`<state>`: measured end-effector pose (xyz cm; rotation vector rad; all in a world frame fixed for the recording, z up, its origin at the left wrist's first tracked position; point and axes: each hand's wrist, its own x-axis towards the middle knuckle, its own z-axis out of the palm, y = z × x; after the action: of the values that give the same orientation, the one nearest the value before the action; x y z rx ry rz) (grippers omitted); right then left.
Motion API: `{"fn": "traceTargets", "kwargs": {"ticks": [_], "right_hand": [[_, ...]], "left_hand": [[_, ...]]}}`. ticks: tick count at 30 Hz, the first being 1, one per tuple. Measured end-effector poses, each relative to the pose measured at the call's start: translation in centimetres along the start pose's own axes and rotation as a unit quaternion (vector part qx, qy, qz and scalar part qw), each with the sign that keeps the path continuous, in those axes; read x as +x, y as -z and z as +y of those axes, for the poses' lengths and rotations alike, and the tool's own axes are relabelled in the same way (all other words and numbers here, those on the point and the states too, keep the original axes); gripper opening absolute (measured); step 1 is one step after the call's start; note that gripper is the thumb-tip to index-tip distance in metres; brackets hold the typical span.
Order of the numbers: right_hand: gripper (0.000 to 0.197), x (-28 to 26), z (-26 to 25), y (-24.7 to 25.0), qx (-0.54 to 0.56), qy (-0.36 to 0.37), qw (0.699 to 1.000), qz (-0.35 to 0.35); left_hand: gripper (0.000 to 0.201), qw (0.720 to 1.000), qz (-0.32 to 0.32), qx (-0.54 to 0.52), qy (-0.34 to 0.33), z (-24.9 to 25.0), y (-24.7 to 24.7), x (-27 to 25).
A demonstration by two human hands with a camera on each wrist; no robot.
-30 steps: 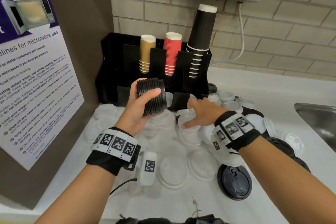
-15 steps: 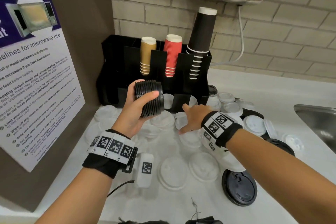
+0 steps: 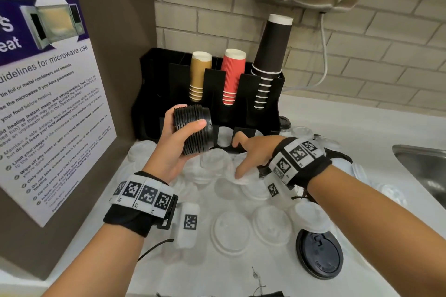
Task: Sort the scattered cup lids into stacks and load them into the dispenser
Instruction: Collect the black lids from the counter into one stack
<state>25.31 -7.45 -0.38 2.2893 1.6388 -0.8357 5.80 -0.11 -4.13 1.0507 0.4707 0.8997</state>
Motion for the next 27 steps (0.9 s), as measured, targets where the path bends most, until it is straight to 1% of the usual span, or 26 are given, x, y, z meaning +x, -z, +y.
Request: {"fn": "traceTargets", "kwargs": {"ticks": [2, 3, 5, 6, 7, 9, 10, 11, 13, 18, 21, 23, 25, 26, 27], "right_hand": [[0.088, -0.2, -0.2, 0.5, 0.001, 0.018, 1.0, 0.022], [0.08, -0.2, -0.2, 0.8, -0.017, 0.014, 0.999, 0.044], [0.057, 0.1, 0.2, 1.2, -0.069, -0.021, 0.995, 0.065], [0.052, 0.4, 0.5, 1.2, -0.088, -0.047, 0.993, 0.054], [0.057, 0.7, 0.7, 1.0, -0.098, -0.073, 0.992, 0.037], [0.085, 1.6, 1.1, 0.1, -0.089, -0.115, 0.989, 0.009], [0.095, 1.9, 1.1, -0.3, -0.079, -0.127, 0.989, 0.007], [0.102, 2.2, 1.1, -0.7, -0.072, -0.135, 0.988, 0.009], [0.107, 2.7, 1.0, -1.2, -0.064, -0.139, 0.988, 0.016], [0.106, 3.4, 0.8, -1.9, -0.044, -0.121, 0.991, 0.032], [0.107, 2.9, 0.9, -1.4, -0.057, -0.128, 0.99, 0.023], [0.104, 2.0, 0.9, -0.7, -0.076, -0.13, 0.988, 0.027], [0.093, 0.8, 1.0, 0.2, -0.073, -0.123, 0.989, 0.035], [0.084, 0.1, 1.2, 0.6, -0.04, -0.117, 0.992, 0.037], [0.075, -0.6, 1.3, 1.1, 0.017, -0.107, 0.993, 0.038]], "left_hand": [[0.067, 1.0, -0.001, 0.0, -0.002, 0.2, -0.1, 0.1], [0.066, 1.0, -0.001, 0.0, -0.003, 0.2, -0.2, 0.1], [0.062, 1.0, -0.001, -0.001, -0.002, 0.2, -0.3, 0.1], [0.059, 1.0, -0.001, -0.002, -0.002, 0.2, -0.3, 0.1], [0.058, 1.0, -0.001, -0.002, -0.001, 0.2, -0.4, 0.2], [0.057, 1.0, -0.002, 0.0, 0.0, 0.1, -0.4, 0.2], [0.057, 1.0, -0.001, 0.0, 0.0, 0.0, -0.5, 0.2], [0.057, 1.0, -0.001, 0.0, 0.001, 0.0, -0.4, 0.2], [0.056, 1.0, -0.003, 0.002, 0.002, 0.0, -0.4, 0.2], [0.059, 1.0, -0.003, 0.007, 0.006, -0.1, -0.4, 0.5], [0.057, 1.0, -0.009, 0.014, 0.01, -0.1, -0.4, 0.6], [0.057, 1.0, -0.015, 0.02, 0.018, -0.1, -0.6, 0.6], [0.057, 0.999, -0.02, 0.024, 0.028, -0.2, -0.7, 0.6], [0.058, 0.999, -0.022, 0.026, 0.033, -0.3, -0.8, 0.5], [0.058, 0.999, -0.023, 0.028, 0.039, -0.3, -0.9, 0.5]]}}
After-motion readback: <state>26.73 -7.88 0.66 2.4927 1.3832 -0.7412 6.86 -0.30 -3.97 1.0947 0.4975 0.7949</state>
